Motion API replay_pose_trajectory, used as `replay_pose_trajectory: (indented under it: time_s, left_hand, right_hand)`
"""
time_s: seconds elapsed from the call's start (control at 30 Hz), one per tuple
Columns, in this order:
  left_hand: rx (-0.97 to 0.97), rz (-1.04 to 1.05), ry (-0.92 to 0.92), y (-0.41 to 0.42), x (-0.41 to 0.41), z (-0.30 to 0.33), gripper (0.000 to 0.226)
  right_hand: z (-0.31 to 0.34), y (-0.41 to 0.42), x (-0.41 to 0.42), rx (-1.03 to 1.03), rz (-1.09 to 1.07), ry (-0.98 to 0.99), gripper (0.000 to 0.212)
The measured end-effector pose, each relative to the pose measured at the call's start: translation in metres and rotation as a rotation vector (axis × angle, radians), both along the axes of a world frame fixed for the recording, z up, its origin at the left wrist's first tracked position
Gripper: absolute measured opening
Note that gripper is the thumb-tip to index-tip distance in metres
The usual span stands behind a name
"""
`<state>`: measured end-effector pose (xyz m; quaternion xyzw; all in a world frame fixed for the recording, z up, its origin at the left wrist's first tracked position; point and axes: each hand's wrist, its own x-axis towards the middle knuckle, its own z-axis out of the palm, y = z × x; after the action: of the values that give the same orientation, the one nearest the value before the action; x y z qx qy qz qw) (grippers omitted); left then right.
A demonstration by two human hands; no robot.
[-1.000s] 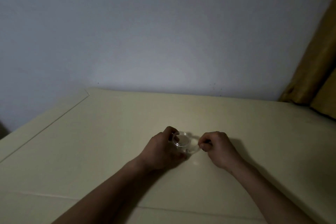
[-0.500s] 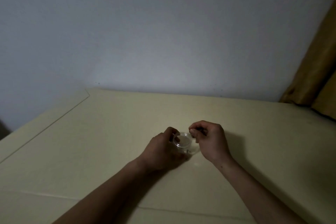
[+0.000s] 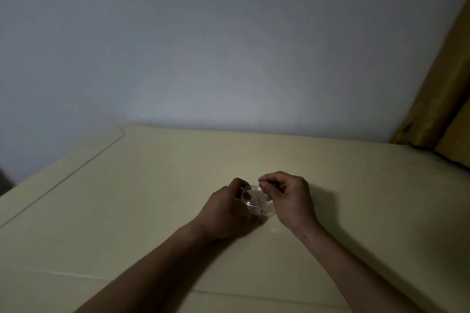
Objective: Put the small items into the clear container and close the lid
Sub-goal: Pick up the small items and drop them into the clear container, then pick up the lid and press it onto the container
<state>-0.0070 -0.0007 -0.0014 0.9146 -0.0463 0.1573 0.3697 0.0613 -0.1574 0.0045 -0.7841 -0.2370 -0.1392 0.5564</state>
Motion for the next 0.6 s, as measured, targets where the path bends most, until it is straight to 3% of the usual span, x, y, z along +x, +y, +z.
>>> replay_pose_trajectory:
  time_s: [0.27, 0.43, 0.6]
  left_hand:
    - [-0.004, -0.008, 0.008, 0.003, 0.003, -0.003, 0.064]
    - [-0.018, -0.015, -0.018, 0.005, 0.003, -0.005, 0.064]
    - [-0.050, -0.040, -0.031, 0.007, 0.005, -0.007, 0.062]
  right_hand:
    - [-0.001, -0.004, 0.005, 0.061, -0.024, -0.022, 0.022]
    - [0.003, -0.020, 0.016, -0.024, -0.176, -0.096, 0.013]
    - [-0.003, -0.040, 0.033, -0.309, -0.299, 0.038, 0.045]
